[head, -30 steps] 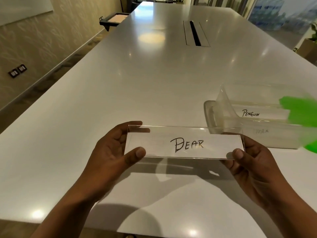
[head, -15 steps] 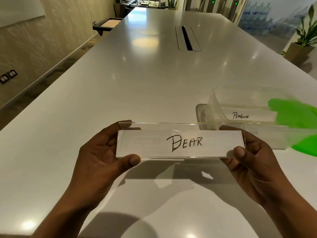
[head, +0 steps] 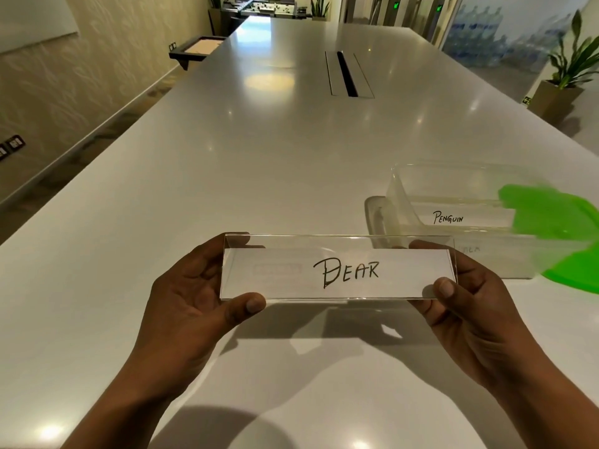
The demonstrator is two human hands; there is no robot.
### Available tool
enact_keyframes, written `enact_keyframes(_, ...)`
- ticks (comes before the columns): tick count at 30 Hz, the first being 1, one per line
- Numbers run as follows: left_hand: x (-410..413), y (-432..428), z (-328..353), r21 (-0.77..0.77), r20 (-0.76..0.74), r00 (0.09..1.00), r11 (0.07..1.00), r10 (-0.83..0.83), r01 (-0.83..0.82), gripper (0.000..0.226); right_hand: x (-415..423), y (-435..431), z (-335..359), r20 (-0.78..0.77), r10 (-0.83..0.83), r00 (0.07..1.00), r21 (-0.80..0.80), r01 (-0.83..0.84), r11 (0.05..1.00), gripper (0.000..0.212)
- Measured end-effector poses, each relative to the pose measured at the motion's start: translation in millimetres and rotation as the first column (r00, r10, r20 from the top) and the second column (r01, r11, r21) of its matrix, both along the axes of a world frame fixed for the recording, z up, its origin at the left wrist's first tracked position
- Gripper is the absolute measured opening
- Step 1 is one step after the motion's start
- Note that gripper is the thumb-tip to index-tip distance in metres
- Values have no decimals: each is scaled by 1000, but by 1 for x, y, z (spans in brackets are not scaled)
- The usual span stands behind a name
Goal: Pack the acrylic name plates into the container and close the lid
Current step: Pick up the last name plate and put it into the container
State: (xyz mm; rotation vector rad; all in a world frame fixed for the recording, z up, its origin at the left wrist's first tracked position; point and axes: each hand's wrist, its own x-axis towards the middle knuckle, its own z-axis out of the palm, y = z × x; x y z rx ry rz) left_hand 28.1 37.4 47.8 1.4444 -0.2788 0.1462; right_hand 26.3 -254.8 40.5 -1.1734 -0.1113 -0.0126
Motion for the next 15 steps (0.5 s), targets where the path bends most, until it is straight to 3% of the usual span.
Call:
enact_keyframes(8, -1, -2, 3, -6, 7, 1000, 1000, 9, -9, 60, -2, 0, 5, 2, -4, 1000, -14, 4, 1000, 64)
enact_keyframes(15, -2, -2, 4, 61, 16, 1000, 998, 0, -1, 60, -4, -10, 30, 178, -14, 984, -258, 60, 964, 90)
